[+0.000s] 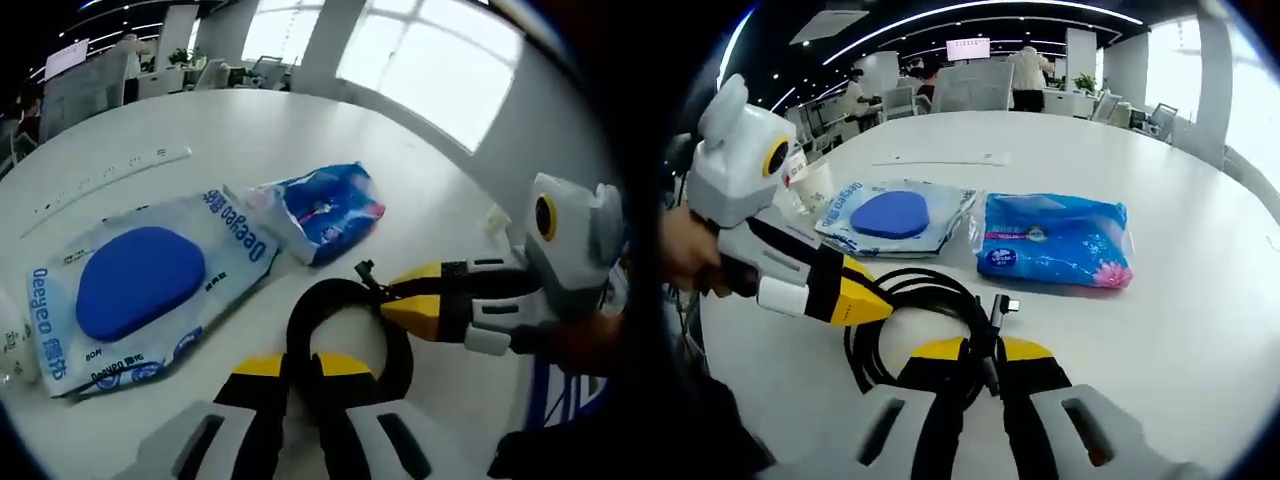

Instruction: Arrange the tabletop items into an orderly group along one side of the table until the central work area is clear of visible clutter.

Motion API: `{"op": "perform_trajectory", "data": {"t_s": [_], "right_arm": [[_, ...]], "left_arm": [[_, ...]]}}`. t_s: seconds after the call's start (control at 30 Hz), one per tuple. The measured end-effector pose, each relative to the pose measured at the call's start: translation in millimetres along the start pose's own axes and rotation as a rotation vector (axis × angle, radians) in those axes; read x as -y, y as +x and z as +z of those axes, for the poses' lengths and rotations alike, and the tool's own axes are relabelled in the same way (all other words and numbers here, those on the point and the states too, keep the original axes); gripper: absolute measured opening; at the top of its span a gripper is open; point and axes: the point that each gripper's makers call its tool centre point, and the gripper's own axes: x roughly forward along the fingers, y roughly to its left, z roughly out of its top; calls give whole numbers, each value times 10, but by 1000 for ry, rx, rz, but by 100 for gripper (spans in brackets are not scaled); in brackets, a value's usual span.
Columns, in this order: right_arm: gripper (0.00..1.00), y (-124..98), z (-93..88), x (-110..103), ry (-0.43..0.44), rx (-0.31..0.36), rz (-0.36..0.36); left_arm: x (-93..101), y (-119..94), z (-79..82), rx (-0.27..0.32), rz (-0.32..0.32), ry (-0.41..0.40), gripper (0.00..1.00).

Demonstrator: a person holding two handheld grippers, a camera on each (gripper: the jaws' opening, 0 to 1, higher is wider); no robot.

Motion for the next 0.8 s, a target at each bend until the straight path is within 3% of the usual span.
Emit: {"op": "perform_trajectory", "data": {"t_s": [0.13, 0.8], "right_arm": [[8, -34, 13, 8, -26, 12, -4], [17, -199, 141, -64, -34, 72, 21]], "left_arm": [[10, -22, 23, 19, 8, 30, 9], [116, -192, 41, 69, -10, 31, 17]]}}
